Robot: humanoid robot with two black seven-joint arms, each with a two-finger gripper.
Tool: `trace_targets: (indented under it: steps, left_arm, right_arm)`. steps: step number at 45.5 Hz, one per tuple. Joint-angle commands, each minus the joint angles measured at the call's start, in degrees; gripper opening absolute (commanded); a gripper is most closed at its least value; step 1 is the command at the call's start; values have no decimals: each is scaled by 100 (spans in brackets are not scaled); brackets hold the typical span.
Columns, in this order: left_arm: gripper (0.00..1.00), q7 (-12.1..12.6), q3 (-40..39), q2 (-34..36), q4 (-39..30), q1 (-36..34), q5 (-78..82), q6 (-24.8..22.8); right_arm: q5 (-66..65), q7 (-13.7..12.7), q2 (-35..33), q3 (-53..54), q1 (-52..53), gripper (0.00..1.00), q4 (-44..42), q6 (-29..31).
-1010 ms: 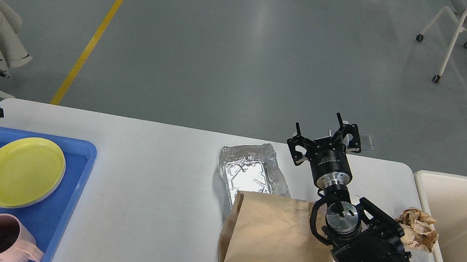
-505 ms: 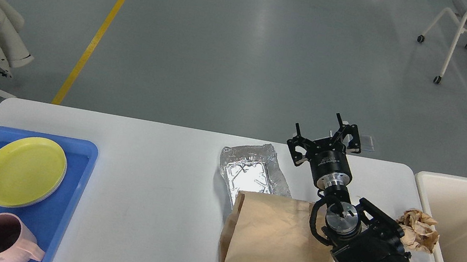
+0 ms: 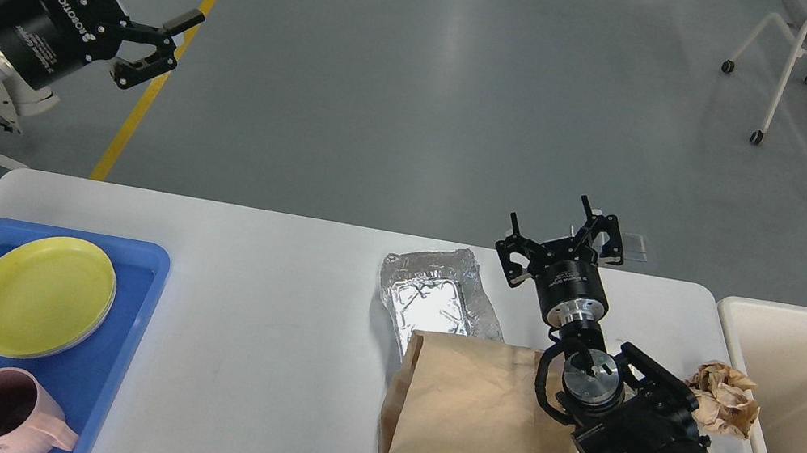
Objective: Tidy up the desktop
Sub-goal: 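Release the plate and raise the left gripper away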
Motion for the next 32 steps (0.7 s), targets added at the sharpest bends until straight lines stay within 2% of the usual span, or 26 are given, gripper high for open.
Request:
trace_targets:
  steps: [1, 12, 18, 23, 27, 32]
  left_arm:
    - [96, -11, -143, -211, -41, 259, -1, 0]
    - [96, -11, -504, -221, -50, 541, -10, 0]
    - [96, -11, -758, -194, -41, 453, -1, 270]
    - [96, 16, -1303, -439, 38, 461, -1, 385]
    - [96, 7, -1462, -765, 90, 479, 8, 560]
    - [96, 16, -1497, -818, 108, 488, 8, 596]
  right_arm:
    - [0, 0, 0, -1, 0, 100, 0, -1]
    - [0, 0, 0, -1, 0, 100, 0, -1]
    - [0, 0, 0, -1, 0, 100, 0, 7]
    - [0, 0, 0, -1, 0, 100, 0, -1]
    - [0, 0, 0, -1, 9, 100, 0, 7]
    - [0, 0, 0, -1, 8, 100, 0, -1]
